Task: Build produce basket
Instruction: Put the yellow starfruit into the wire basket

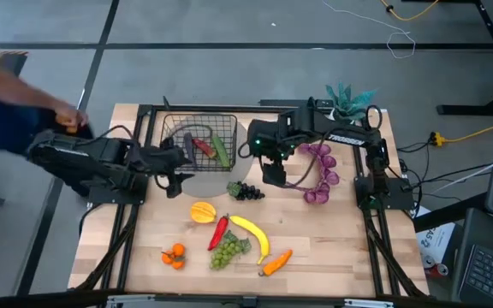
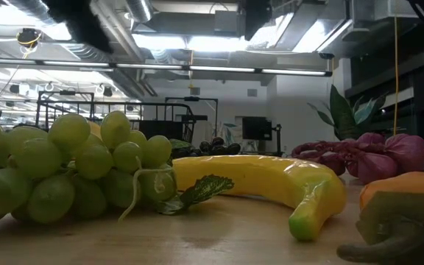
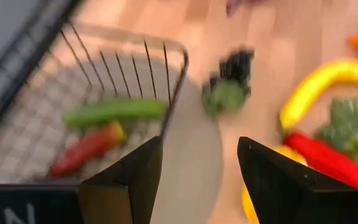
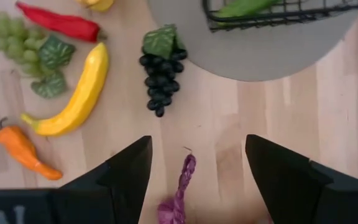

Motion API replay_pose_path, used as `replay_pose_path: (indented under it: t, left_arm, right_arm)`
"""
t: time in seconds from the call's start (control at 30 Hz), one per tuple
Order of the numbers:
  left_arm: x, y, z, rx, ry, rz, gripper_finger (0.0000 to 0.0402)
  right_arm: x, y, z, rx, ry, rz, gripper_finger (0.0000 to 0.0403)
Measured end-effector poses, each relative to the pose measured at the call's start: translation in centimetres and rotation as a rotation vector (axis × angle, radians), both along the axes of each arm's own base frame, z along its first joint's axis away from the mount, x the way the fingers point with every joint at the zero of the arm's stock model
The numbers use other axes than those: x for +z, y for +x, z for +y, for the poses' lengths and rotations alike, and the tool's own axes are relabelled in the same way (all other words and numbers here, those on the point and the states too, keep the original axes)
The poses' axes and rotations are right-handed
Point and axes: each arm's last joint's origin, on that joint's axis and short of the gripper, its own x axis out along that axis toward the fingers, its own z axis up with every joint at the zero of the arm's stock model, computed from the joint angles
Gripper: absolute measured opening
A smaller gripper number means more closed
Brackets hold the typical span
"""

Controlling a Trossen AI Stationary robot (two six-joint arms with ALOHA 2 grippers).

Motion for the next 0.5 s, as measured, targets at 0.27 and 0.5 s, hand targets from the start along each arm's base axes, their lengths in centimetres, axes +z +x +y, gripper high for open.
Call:
replay_pose_path:
  t: [0.27,0.5]
  left_arm:
    - [-0.6,0.9,-1.4,-0.062,-0.166,0.067,0.0204]
    - [-0.9,1.1,-2.4,-0.080,-0.191,0.079,0.0204]
  right_arm:
    - [0.0,0.0,2.4,0.015,0.016,-0.001,0.0261]
    - [0.0,-0.2,5.2,-0.090,0.008,-0.010,0.0261]
